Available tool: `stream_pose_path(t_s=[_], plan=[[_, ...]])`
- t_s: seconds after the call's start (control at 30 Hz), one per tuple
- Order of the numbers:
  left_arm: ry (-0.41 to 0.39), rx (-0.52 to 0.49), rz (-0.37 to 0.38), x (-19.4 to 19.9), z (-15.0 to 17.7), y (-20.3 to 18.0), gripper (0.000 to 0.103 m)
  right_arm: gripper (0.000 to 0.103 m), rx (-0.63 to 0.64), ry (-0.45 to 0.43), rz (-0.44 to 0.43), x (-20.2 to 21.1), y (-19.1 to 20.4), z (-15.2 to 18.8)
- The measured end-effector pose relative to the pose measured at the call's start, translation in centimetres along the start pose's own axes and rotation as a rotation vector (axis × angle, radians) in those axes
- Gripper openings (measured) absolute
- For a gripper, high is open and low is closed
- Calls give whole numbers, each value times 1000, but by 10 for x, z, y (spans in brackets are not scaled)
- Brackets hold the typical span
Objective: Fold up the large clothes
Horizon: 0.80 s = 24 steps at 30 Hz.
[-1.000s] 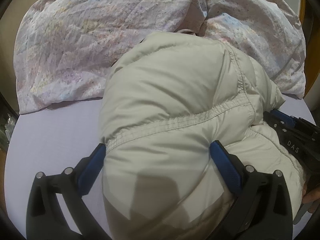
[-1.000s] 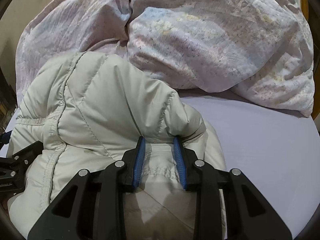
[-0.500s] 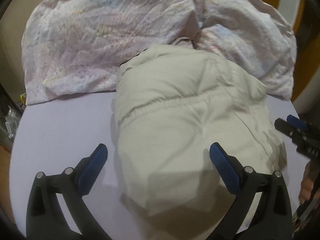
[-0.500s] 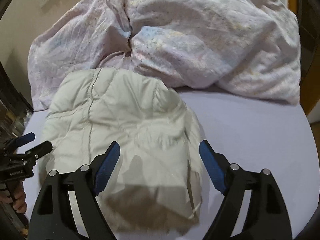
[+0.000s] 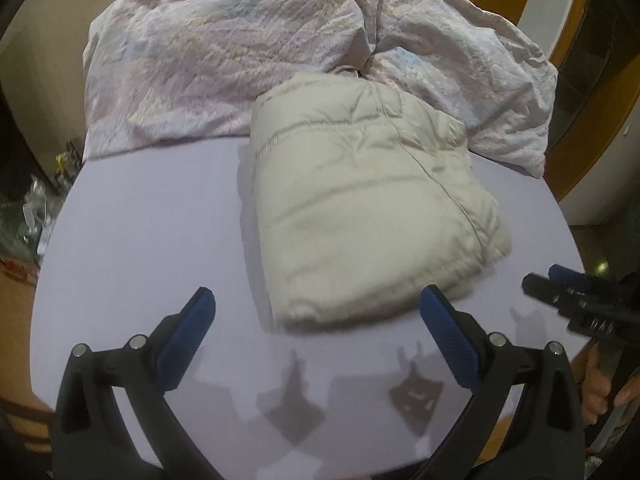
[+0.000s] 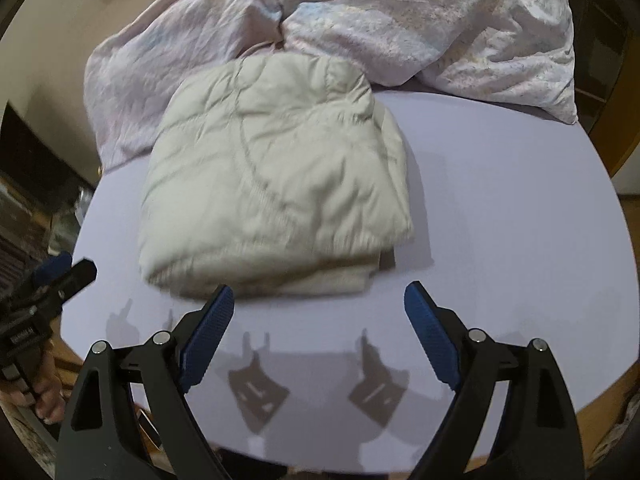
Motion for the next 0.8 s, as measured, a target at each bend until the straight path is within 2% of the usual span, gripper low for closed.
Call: stream_pose_path(t_s=[0.3,0.8], plan=[[19,19,-16,18,33,-15,101,89,36,7,-12,22,4,29],[36,28,36,24,48,-32,101,89,42,24,-31,31,4,40]])
Point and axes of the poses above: each gripper's, at about its wrist camera, not at the fingertips, and x roughly against the way its jaws point, y to its left, z to its underside, the point moved 2 cm from there along -x, roughly the way its jaws point, and after that the axes turned 14 degrees about z, right-handed, at the moved point
